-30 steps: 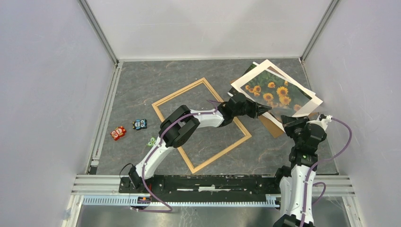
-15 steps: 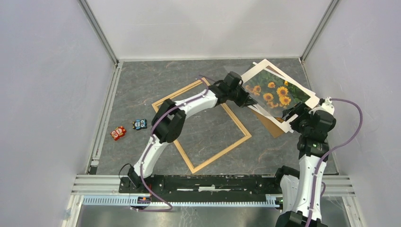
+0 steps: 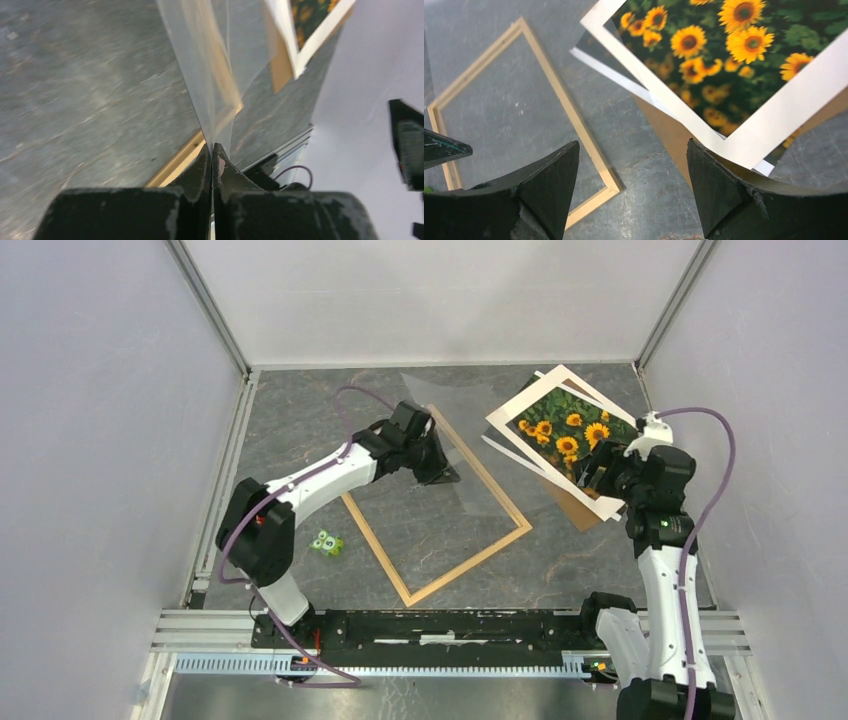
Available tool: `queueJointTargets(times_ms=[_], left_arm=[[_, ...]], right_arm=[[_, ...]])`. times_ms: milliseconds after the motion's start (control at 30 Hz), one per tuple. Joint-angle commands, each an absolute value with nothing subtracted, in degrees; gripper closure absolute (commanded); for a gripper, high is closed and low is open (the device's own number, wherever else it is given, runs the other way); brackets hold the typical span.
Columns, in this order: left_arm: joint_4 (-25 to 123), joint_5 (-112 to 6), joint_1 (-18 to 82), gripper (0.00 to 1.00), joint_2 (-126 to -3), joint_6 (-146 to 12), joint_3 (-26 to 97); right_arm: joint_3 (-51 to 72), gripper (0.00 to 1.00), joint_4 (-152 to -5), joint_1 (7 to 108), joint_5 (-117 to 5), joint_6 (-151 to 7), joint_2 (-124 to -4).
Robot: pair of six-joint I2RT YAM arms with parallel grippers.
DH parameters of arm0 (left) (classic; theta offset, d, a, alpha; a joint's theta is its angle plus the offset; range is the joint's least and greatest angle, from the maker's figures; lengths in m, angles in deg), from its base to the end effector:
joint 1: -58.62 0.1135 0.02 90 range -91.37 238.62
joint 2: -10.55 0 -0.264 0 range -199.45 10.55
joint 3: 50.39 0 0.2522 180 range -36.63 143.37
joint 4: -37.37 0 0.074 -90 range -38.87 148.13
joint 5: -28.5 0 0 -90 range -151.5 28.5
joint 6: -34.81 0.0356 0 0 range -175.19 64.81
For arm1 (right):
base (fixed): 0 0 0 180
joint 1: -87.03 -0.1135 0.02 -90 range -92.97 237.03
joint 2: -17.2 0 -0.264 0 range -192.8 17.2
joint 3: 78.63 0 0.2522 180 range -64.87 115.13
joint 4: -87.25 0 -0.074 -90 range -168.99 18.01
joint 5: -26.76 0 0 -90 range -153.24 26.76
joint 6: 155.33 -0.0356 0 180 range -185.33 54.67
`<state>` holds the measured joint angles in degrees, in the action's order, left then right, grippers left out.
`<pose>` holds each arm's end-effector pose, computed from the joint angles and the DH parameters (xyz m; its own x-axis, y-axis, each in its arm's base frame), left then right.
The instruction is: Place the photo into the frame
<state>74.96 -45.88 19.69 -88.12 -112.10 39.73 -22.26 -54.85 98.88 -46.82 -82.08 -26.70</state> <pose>0.2929 -0.2489 0.2589 -0.9348 -0.2821 -0.2156 -0.0603 0.7246 -0.6865 0.1721 -0.0258 0.3046 -0.4177 0.3701 -0.8298 0.0705 0.9237 0.3765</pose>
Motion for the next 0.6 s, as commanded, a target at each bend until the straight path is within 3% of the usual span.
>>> queueJointTargets(times_ms=[0,200,567], left_arm=[[71.7,-44.2,21.3,0.98,-81.3,-106.5,31.6],[58.6,-44.2,23.4,0.98,-71.5,-110.1,16.5],[48.7,-47.9,25.1,0.98,-61.3,-114.2,0.6]], right_arm=[[-21.9,0.17,-55.9,95.3,-44.8,-76.8,-29.9],[-23.9,0.17,-56.1,91.8,-46.1,-75.3,-31.6],[-24.9,0.17,-57.2,89.7,-46.4,-74.9,-33.4]])
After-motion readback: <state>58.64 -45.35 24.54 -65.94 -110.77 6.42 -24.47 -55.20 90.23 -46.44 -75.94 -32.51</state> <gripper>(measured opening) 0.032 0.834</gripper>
